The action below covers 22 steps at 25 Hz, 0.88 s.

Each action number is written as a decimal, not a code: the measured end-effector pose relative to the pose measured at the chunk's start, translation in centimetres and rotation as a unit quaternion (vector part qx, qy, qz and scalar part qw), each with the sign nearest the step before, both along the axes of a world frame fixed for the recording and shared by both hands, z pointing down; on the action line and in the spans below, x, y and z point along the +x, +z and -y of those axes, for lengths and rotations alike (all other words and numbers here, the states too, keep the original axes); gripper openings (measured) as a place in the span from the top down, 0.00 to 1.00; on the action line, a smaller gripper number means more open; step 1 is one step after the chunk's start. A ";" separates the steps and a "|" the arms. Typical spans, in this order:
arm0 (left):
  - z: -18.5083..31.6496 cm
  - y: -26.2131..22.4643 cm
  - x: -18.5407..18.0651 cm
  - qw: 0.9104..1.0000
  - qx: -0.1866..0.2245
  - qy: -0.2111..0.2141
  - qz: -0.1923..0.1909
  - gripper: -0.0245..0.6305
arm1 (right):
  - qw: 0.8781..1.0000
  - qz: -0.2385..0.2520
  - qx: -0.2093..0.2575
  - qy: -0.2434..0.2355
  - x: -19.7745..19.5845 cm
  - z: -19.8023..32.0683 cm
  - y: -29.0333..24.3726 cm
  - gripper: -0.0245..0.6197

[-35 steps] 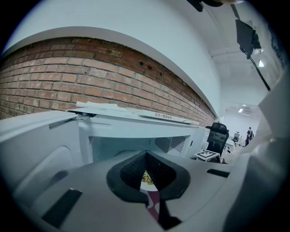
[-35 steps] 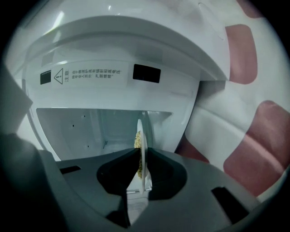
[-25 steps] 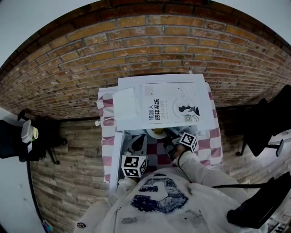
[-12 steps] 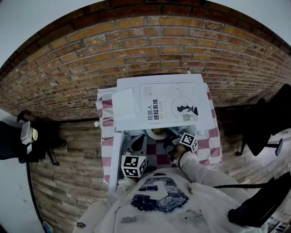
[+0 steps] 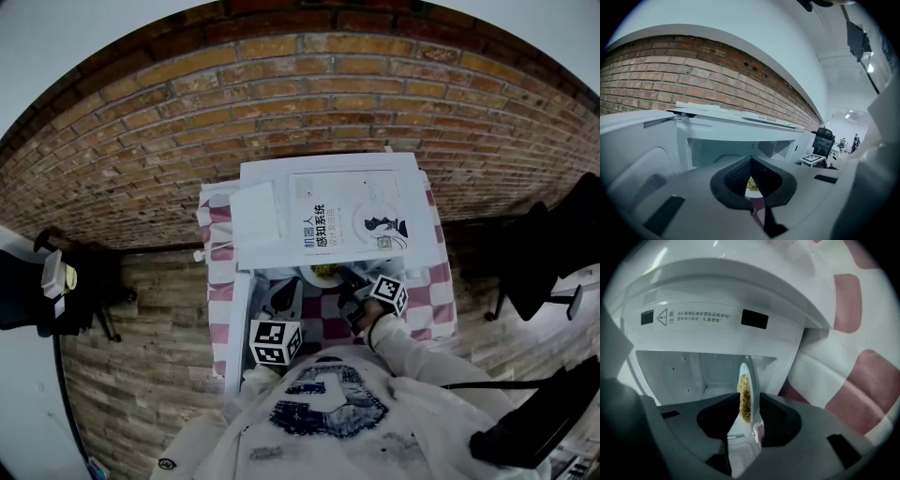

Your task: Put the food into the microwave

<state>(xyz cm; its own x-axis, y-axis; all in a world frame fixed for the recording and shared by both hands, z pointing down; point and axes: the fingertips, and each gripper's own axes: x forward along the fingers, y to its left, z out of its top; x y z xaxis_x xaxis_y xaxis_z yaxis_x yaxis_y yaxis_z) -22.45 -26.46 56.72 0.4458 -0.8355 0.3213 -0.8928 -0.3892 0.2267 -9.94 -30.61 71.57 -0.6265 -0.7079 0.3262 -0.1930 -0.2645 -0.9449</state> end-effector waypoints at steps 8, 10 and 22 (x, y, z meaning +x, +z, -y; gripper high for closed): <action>0.1 0.1 0.0 1.000 -0.002 -0.001 -0.002 0.95 | 1.000 0.019 0.004 -0.001 0.5 -1.5 -0.2 0.78; 0.1 0.1 0.1 1.000 -0.003 0.000 -0.003 0.95 | 1.000 0.023 0.000 -0.003 0.4 -2.0 -0.3 0.78; 0.0 0.1 0.1 1.000 -0.006 0.002 -0.002 0.95 | 0.999 0.026 0.005 -0.019 0.0 -3.1 -0.6 0.87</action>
<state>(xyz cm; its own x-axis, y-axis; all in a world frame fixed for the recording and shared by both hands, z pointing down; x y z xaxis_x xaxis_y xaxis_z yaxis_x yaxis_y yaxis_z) -22.33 -26.45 56.87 0.4505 -0.8300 0.3289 -0.8903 -0.3902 0.2346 -9.98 -27.55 70.94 -0.6690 -0.6863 0.2855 -0.1536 -0.2482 -0.9565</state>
